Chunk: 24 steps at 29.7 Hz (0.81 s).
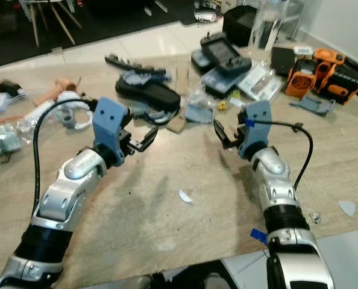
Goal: Picking trash to rubbish bin
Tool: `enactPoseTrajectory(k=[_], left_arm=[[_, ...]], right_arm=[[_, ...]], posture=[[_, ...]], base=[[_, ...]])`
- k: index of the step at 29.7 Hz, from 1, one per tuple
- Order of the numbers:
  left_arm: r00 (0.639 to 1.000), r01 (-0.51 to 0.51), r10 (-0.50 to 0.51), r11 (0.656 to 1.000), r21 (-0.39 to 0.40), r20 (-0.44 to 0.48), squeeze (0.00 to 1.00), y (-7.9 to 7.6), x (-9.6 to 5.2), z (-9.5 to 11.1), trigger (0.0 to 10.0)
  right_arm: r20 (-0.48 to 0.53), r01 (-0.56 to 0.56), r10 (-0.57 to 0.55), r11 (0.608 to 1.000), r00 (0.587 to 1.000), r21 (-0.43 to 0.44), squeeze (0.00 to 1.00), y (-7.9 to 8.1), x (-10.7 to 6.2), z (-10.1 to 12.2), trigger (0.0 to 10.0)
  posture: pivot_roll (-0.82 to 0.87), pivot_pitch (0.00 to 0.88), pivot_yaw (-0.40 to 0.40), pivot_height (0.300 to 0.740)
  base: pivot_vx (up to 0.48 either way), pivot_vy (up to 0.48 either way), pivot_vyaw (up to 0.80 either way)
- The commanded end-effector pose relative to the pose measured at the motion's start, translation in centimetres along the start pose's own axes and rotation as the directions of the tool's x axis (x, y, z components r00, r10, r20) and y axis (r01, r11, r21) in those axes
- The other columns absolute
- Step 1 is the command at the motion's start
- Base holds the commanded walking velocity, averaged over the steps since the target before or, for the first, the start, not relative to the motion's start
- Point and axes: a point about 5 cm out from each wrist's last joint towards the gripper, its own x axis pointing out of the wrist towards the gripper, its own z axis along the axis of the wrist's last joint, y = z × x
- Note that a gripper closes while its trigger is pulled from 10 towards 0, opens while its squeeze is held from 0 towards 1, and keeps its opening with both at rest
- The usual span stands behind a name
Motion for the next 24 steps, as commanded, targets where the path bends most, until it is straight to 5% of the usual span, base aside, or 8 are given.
enactPoseTrajectory(k=[1,4,5,6,7,14,24], left_arm=[[1.0,0.02,-0.02,1.0,-0.006,0.013,0.0,-0.3,0.0,0.2,10.0],[1.0,0.019,-0.019,1.0,-0.017,0.023,0.0,-0.4,0.0,0.4,10.0],[0.999,0.019,-0.018,0.999,-0.026,0.032,0.0,-0.5,-0.1,0.6,10.0],[0.999,0.023,-0.021,0.999,-0.041,0.044,0.0,-0.6,-0.1,0.8,10.0],[0.998,0.035,-0.032,0.998,-0.055,0.062,0.0,-0.7,-0.2,1.1,10.0],[0.978,0.149,-0.133,0.984,-0.094,0.162,0.0,-1.8,-1.4,2.7,10.0],[0.975,0.167,-0.15,0.981,-0.096,0.164,0.0,-2.1,-2.0,2.8,10.0]], right_arm=[[-0.02,-0.03,0.029,0.999,0.999,-0.02,1.0,0.1,0.1,-0.5,10.0],[-0.028,-0.044,0.043,0.998,0.999,-0.039,1.0,-0.2,0.4,-0.3,10.0],[-0.031,-0.058,0.056,0.997,0.998,-0.052,0.81,-0.4,0.6,-0.2,10.0],[-0.033,-0.064,0.062,0.996,0.998,-0.066,0.3,-0.6,0.8,0.0,10.0],[-0.032,-0.072,0.07,0.994,0.997,-0.076,0.0,-0.8,0.9,0.1,10.0],[-0.041,-0.114,0.109,0.981,0.993,-0.16,0.0,-2.2,1.6,1.6,10.0],[-0.142,-0.16,0.134,0.967,0.981,-0.196,0.0,-2.8,1.7,1.2,10.0]], posture=[[0.03,0.31,0.036,0.74],[0.03,0.329,0.033,0.74],[0.04,0.339,0.034,0.74],[0.04,0.343,0.033,0.74],[0.04,0.355,0.033,0.74],[0.06,0.391,0.02,0.74],[0.08,0.405,0.019,0.74]], base=[[0.0,0.0,0.0],[0.0,0.0,0.0],[0.0,0.0,0.0],[0.0,0.0,0.0],[0.0,0.0,0.0],[0.0,0.0,0.0],[0.0,0.0,0.0]])
